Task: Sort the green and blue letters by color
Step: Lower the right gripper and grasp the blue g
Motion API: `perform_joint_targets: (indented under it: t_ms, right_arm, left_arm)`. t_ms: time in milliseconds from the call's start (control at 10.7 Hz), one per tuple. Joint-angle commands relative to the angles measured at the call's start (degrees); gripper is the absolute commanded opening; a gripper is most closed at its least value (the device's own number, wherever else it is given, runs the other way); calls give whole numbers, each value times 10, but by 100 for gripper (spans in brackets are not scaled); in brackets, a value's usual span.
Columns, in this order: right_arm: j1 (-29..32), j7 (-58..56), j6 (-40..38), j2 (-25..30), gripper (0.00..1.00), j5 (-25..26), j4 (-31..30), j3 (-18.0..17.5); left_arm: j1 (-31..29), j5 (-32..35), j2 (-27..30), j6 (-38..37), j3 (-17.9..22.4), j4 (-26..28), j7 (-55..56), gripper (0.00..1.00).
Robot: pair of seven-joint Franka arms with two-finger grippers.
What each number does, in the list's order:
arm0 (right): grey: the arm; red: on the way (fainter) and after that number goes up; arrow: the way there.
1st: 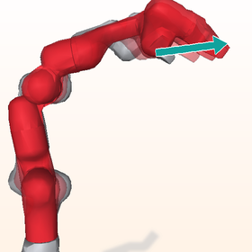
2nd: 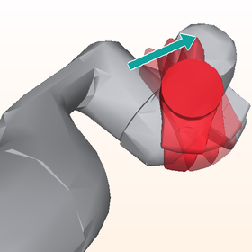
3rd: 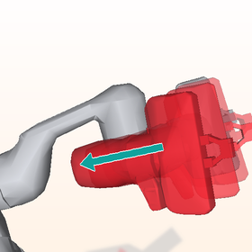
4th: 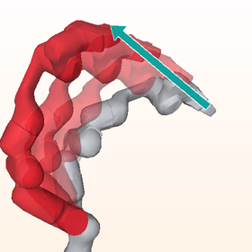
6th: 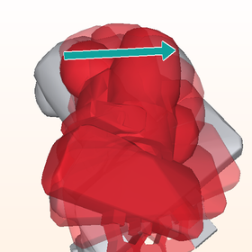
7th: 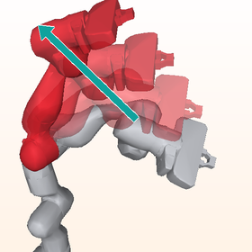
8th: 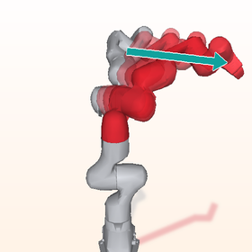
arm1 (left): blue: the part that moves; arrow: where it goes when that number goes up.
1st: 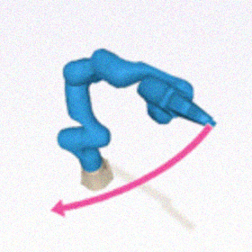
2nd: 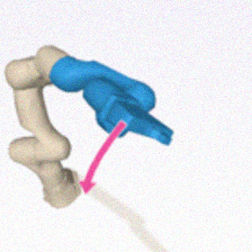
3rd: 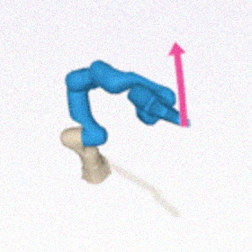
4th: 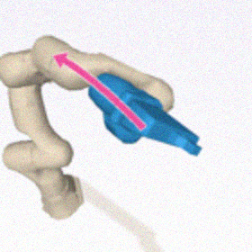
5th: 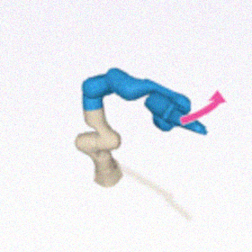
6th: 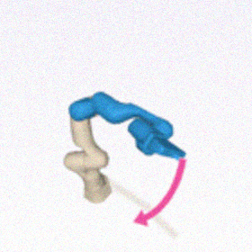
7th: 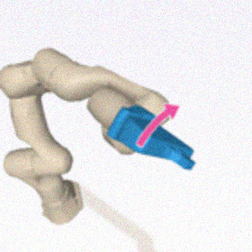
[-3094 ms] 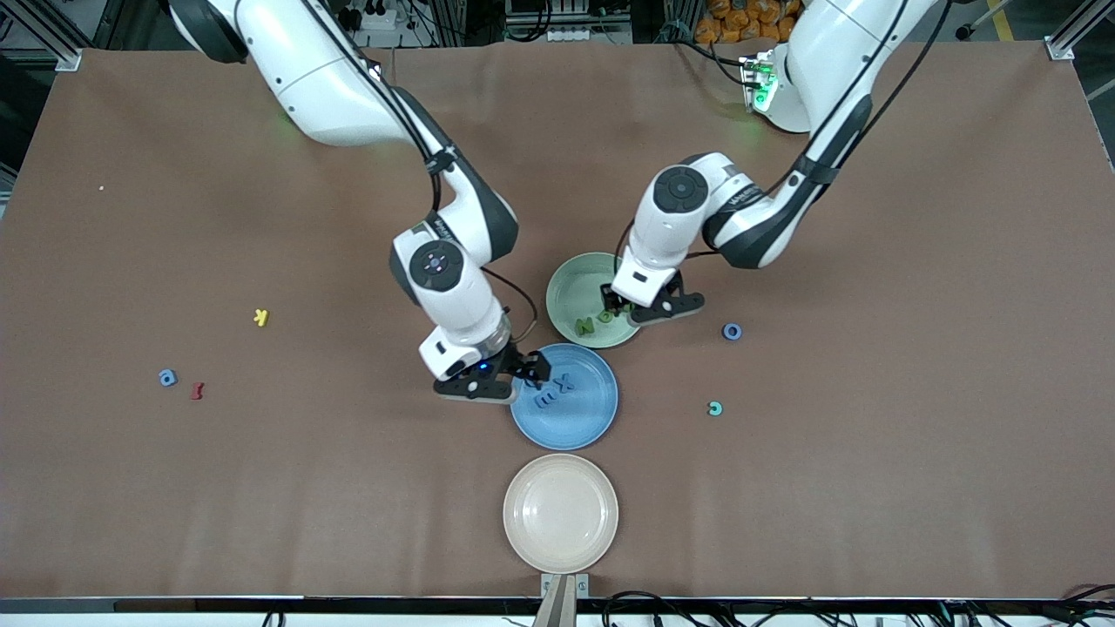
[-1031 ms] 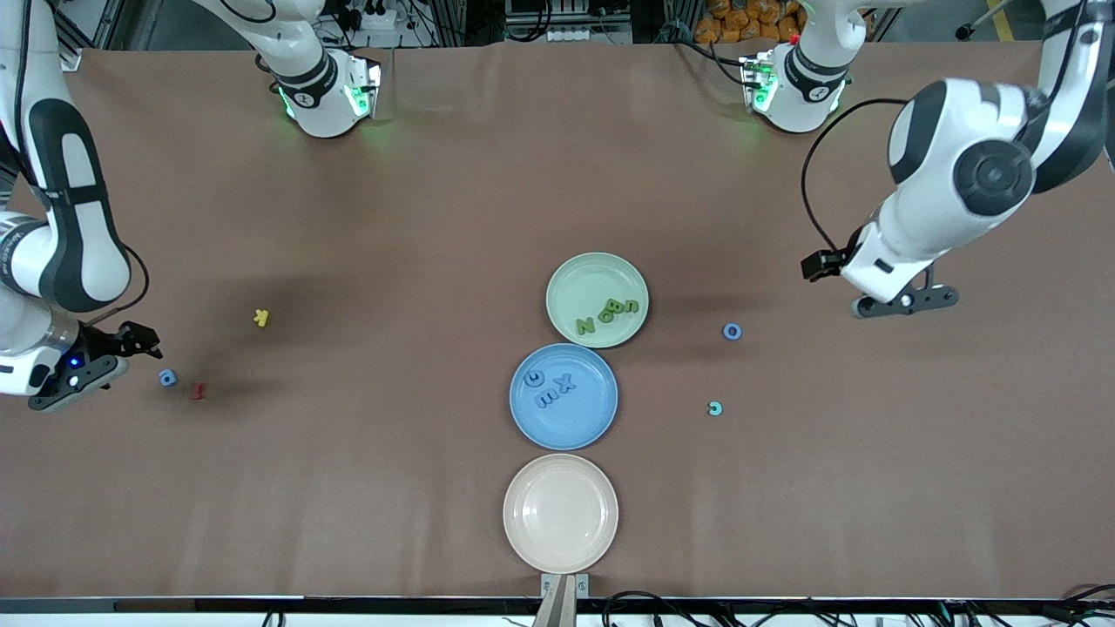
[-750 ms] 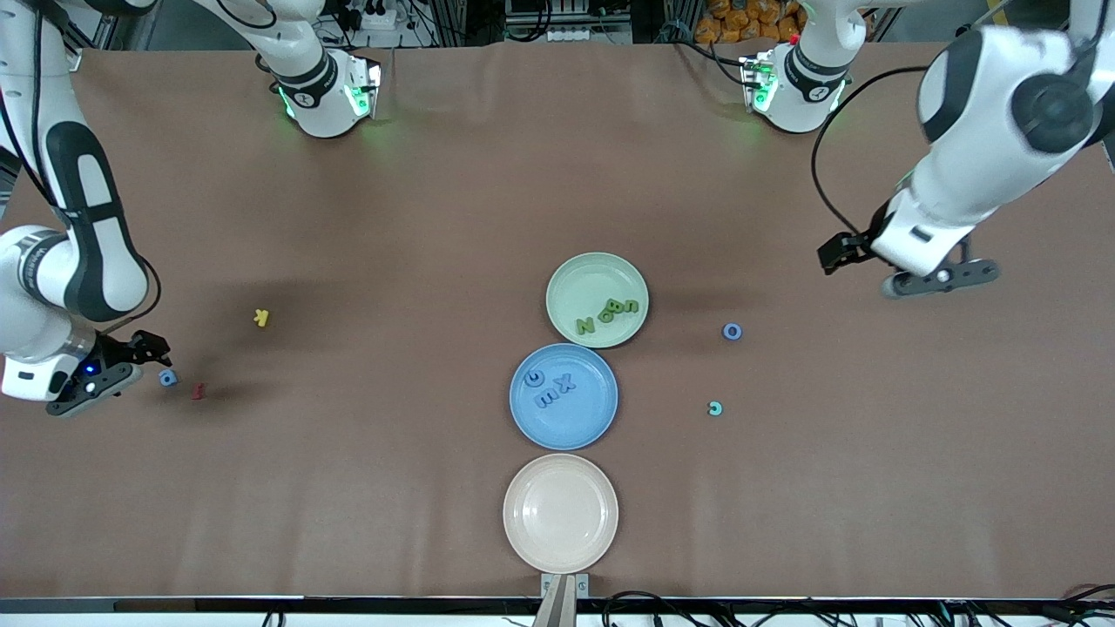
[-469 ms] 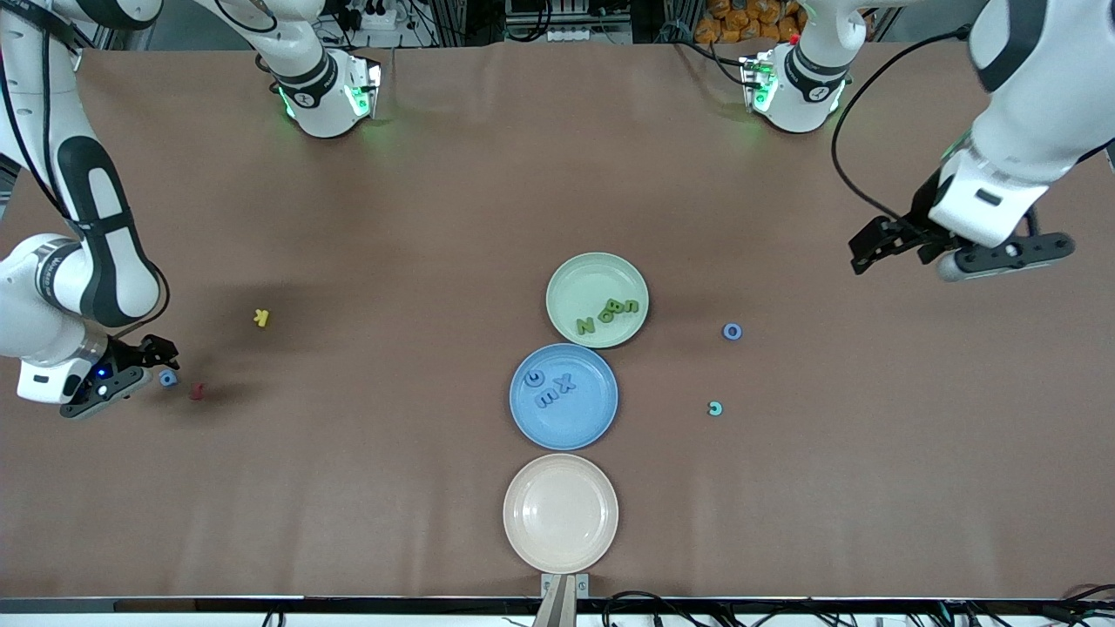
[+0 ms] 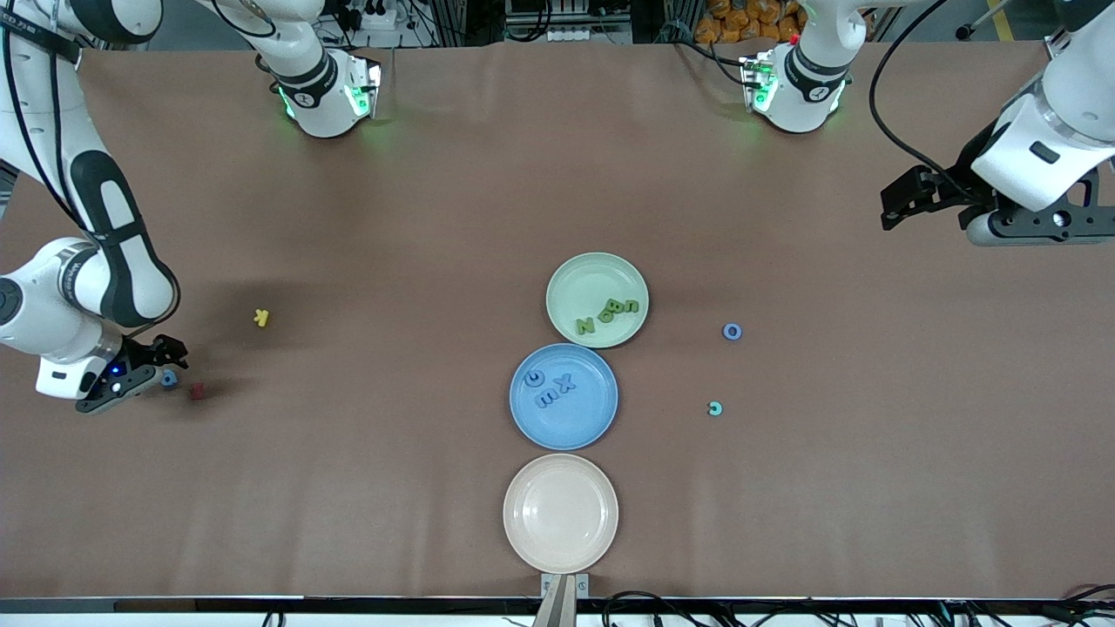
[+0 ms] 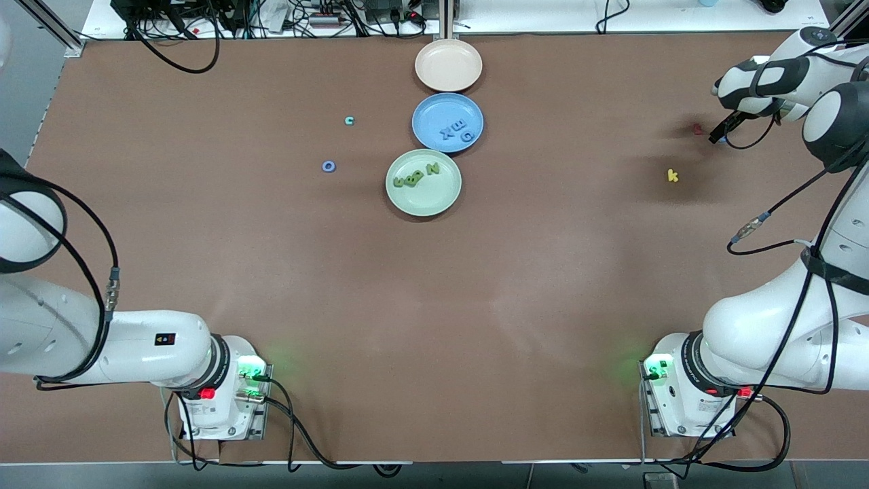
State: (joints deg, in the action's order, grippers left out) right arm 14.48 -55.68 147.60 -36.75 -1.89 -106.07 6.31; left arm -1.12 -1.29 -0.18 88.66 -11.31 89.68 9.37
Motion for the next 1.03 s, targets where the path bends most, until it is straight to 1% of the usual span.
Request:
perform_joint_targets:
  t_ms: [0,94,188,281,375,750,938]
  right_arm:
    - [20,-14,44,-12,100,-8,-19,-18]
    - [23,-12,38,-10,33,-7,-19,-24]
    - [22,-7,29,-10,0,-7,-18,-25]
    - [25,-1,14,-8,0,-8,-15,-32]
    - [27,0,11,-7,0,-8,-13,-33]
    - [27,13,-12,-2,0,-9,6,-34]
    - [26,42,-55,7,0,-8,27,-44]
  left_arm:
    - [-1,34,-10,-19,-9,-26,-49,100]
    - [-1,35,-10,-19,-7,-26,-52,100]
    - [-2,33,-8,-19,-6,-26,-51,100]
    - [-1,30,-9,-11,-6,-25,-51,100]
    - [5,33,-13,-6,-7,-25,-49,100]
    - [-2,9,-7,14,-9,-13,-51,100]
    - [-2,9,-7,27,-9,-7,-53,100]
